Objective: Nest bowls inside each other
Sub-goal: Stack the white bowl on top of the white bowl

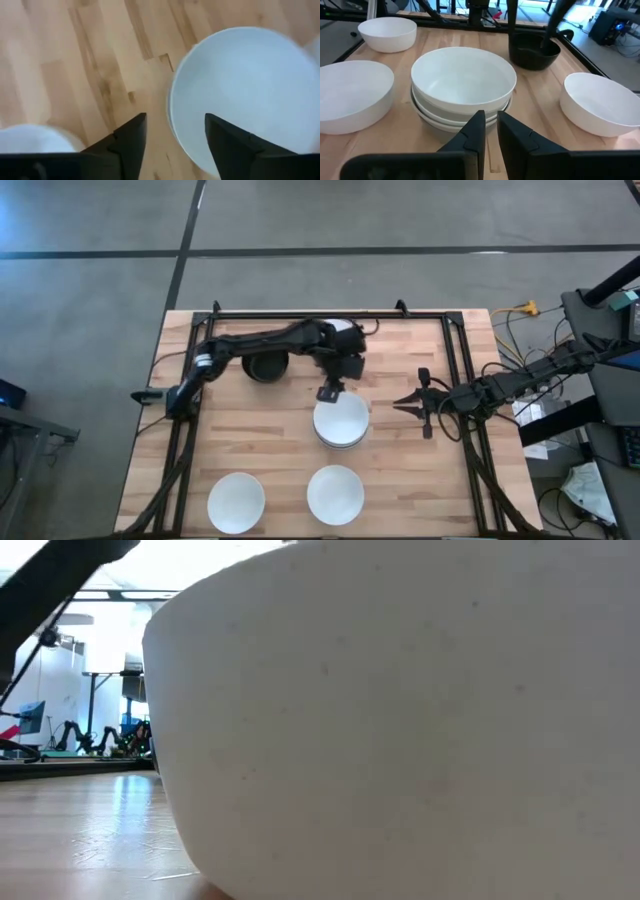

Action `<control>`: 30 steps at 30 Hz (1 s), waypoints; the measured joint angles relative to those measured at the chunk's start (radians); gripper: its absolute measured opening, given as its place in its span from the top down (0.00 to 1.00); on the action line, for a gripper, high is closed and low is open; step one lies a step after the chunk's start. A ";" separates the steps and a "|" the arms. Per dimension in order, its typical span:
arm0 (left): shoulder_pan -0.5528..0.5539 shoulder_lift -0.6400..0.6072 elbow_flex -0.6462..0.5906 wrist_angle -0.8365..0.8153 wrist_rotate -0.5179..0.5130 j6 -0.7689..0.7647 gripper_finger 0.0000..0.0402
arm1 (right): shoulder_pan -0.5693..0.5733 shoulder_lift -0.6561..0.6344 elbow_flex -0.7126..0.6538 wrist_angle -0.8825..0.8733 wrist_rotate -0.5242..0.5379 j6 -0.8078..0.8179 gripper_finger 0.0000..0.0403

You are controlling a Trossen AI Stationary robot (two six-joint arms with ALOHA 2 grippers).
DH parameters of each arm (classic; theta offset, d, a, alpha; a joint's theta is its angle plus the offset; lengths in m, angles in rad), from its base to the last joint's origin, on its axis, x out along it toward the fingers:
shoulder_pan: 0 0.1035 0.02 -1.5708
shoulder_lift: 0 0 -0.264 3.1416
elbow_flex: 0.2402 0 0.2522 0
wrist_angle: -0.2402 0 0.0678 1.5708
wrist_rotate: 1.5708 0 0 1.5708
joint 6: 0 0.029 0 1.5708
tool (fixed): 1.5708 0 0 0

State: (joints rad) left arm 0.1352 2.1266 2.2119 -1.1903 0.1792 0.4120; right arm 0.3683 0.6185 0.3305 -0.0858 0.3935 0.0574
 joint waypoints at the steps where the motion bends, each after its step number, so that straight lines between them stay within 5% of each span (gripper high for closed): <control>1: 0.000 -0.028 -0.012 -0.017 0.006 -0.011 0.53 | 0.000 0.000 0.000 -0.002 0.000 0.006 0.89; 7: -0.011 -0.228 -0.278 0.014 0.161 -0.095 0.54 | 0.000 0.007 -0.011 -0.002 -0.016 0.032 0.89; 18: -0.184 -0.722 -1.033 0.328 0.138 -0.439 0.56 | 0.000 0.011 -0.082 0.095 -0.030 0.023 0.89; 25: -0.466 -0.923 -1.203 0.386 -0.045 -0.781 0.56 | 0.000 0.011 -0.084 0.162 -0.030 -0.023 0.89; 30: -0.671 -0.925 -1.234 0.390 -0.145 -0.986 0.56 | 0.000 0.012 -0.084 0.218 -0.029 -0.067 0.89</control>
State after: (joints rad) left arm -0.5356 1.2018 0.9781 -0.8000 0.0343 -0.5743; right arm 0.3683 0.6309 0.2466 0.1321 0.3641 -0.0097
